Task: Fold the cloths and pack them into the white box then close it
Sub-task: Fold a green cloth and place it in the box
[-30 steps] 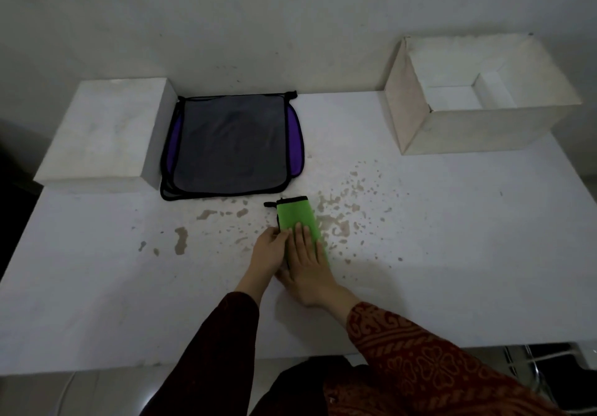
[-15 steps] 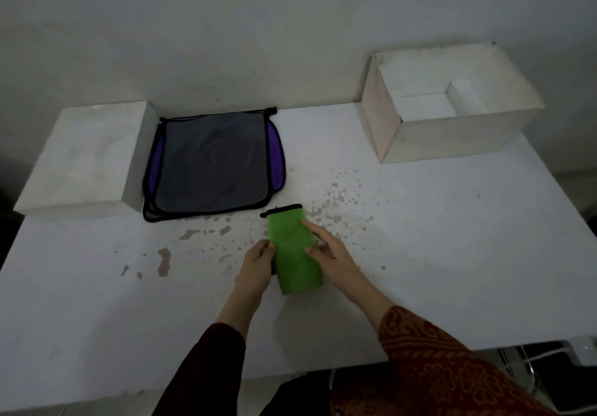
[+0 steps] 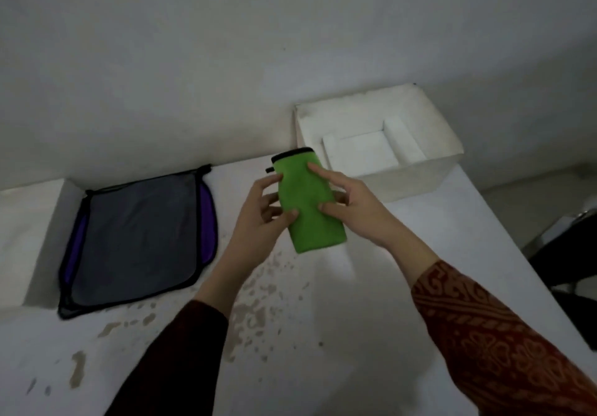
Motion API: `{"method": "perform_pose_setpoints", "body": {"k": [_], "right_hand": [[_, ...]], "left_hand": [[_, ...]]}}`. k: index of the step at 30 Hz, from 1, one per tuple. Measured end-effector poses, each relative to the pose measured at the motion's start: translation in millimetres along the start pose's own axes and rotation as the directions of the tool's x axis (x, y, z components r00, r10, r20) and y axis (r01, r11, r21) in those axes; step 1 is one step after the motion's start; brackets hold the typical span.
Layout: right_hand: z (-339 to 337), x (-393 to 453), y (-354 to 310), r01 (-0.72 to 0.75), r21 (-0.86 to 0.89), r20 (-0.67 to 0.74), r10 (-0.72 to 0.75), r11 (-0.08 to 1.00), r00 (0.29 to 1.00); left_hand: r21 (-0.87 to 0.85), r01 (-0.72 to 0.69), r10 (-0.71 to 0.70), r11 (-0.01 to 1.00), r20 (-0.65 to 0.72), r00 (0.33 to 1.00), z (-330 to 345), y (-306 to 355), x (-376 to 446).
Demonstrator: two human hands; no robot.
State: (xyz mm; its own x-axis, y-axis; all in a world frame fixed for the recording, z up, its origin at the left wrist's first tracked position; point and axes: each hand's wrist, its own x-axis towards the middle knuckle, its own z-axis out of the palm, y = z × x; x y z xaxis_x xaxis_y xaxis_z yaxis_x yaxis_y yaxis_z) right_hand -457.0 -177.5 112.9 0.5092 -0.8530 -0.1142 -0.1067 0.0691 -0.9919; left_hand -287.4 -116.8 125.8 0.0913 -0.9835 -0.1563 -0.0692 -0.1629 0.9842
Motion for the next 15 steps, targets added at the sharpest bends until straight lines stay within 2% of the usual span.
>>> {"method": "perform_pose_setpoints", "body": {"k": [3, 6, 10, 15], "right_hand": [[-51.5, 28.3, -14.2, 0.034, -0.112, -0.032, -0.038, 0.993, 0.999], [-97.9, 58.6, -16.2, 0.007, -0.226, -0.077, -0.025, 0.974, 0.997], [-150.8, 96.4, -2.0, -0.085, -0.408, -0.066, 0.063, 0.909, 0.996], [-194.4, 137.0, 32.7, -0.254, -0.561, -0.103, 0.238, 0.788, 0.966]], "left_hand": [[0.078, -0.017, 0.015, 0.997, 0.018, 1.0, 30.1, 21.1, 52.8], [0.085, 0.02, -0.024, 0.996, 0.041, 0.999, 61.7, 30.4, 104.0], [0.111, 0.153, -0.158, 0.982, 0.041, 0.987, 100.7, 16.0, 165.7], [0.066, 0.334, -0.339, 0.94, 0.086, 0.937, 141.7, -16.2, 226.8]]}}
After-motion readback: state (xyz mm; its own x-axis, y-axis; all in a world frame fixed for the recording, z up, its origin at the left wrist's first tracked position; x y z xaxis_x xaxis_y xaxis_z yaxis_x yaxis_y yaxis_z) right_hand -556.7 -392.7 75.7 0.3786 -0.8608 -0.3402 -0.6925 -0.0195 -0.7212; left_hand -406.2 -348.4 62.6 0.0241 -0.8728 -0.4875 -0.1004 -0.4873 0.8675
